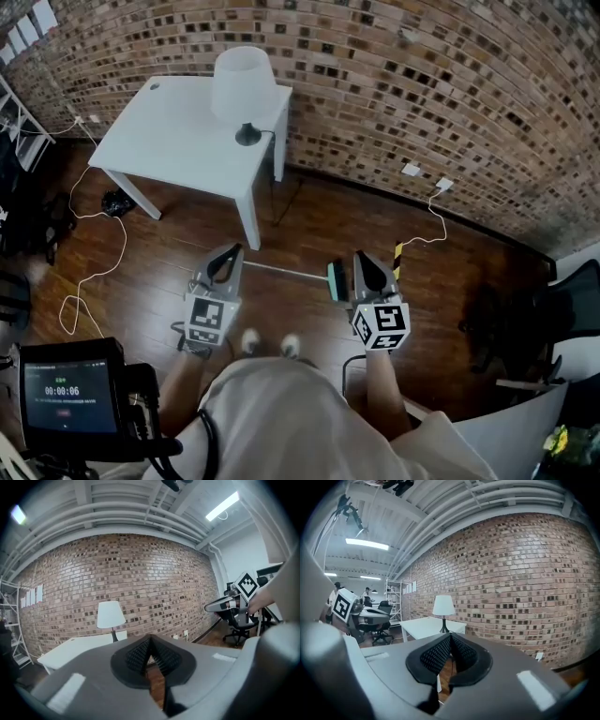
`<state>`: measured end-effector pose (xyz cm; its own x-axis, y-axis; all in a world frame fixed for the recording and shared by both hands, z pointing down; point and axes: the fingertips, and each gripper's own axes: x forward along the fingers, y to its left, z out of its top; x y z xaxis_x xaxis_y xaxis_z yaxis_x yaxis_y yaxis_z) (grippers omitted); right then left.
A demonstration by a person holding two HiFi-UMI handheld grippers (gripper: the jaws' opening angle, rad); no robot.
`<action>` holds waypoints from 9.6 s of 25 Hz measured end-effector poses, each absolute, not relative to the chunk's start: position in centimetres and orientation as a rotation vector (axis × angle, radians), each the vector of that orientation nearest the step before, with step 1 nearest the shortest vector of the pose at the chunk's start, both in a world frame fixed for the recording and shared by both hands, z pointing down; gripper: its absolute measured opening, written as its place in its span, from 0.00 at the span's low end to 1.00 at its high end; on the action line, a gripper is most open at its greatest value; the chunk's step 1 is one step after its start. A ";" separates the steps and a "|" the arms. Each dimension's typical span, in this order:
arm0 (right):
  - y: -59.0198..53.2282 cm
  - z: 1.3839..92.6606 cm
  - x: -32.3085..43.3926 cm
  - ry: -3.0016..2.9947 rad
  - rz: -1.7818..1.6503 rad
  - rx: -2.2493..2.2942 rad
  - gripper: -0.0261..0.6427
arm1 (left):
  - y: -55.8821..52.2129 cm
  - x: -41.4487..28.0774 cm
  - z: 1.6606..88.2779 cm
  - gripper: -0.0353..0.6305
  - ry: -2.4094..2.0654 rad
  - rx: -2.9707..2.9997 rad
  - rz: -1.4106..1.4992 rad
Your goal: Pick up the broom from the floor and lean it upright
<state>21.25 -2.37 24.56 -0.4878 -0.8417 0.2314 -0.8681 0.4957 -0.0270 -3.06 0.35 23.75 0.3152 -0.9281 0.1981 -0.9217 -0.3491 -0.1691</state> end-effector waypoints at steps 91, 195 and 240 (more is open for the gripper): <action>-14.1 124.3 -9.7 -1.914 0.216 0.040 0.22 | -6.0 -29.4 102.9 0.05 2.450 -2.394 -0.686; -38.8 74.8 -4.7 -2.207 0.134 0.704 0.20 | -15.9 -13.4 60.3 0.05 1.968 -2.882 -0.964; -29.4 55.6 6.0 -2.180 0.234 1.159 0.06 | -20.5 -17.5 47.8 0.05 2.053 -2.687 -0.781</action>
